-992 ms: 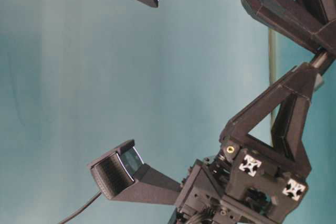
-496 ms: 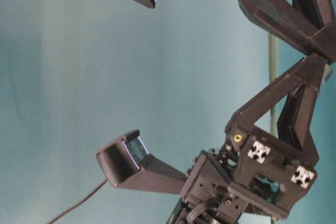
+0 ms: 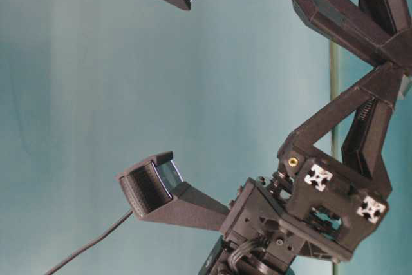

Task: Insert the washer onto the shaft with both hands.
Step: 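Open the left gripper and pull it back from the shaft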

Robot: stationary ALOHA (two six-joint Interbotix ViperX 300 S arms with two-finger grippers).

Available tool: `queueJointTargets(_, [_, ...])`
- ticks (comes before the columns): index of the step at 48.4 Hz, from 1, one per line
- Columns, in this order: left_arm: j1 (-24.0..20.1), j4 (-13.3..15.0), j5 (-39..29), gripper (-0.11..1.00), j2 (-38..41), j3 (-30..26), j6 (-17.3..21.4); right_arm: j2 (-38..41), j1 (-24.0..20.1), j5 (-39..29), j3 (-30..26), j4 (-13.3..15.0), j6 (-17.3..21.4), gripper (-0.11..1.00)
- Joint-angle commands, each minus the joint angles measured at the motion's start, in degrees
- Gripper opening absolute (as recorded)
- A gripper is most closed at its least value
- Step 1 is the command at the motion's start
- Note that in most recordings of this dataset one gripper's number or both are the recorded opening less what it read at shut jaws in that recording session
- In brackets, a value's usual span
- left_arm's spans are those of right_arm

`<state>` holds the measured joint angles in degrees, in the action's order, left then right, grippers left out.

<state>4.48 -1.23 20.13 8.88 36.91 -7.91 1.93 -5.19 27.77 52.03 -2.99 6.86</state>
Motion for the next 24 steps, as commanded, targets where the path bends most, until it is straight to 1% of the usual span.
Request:
queueJointTargets(1, [0.00, -0.09, 0.09, 0.37, -0.53, -0.79, -0.35, -0.53, 0.26, 0.62, -0.97, -0.18, 0.53, 0.00])
queueJointTargets(9, [0.09, 0.00, 0.00, 0.37, -0.53, -0.70, -0.35, -0.62, 0.26, 0.26, -0.88, -0.18, 0.53, 0.00])
queueJointTargets(10, [0.09, -0.09, 0.00, 0.39, -0.53, -0.79, -0.35, -0.53, 0.26, 0.26, -0.88, -0.18, 0.53, 0.00])
queueJointTargets(11, [0.00, 0.00, 0.09, 0.45, -0.62, -0.79, -0.35, -0.62, 0.26, 0.09, -0.88, -0.18, 0.53, 0.00])
queueJointTargets(18, [0.09, 0.00, 0.26, 0.86, -1.76, -0.97, 0.09, -0.62, 0.26, -0.70, -0.79, -0.18, 0.53, 0.00])
queueJointTargets(20, [0.09, -0.09, 0.09, 0.89, -2.02, -0.88, 0.26, -0.62, 0.26, -0.79, -0.88, -0.18, 0.53, 0.00])
queueJointTargets(24, [0.00, -0.09, 0.00, 0.86, -2.46, -0.53, 0.26, -0.62, 0.26, -0.88, -0.79, -0.18, 0.53, 0.00])
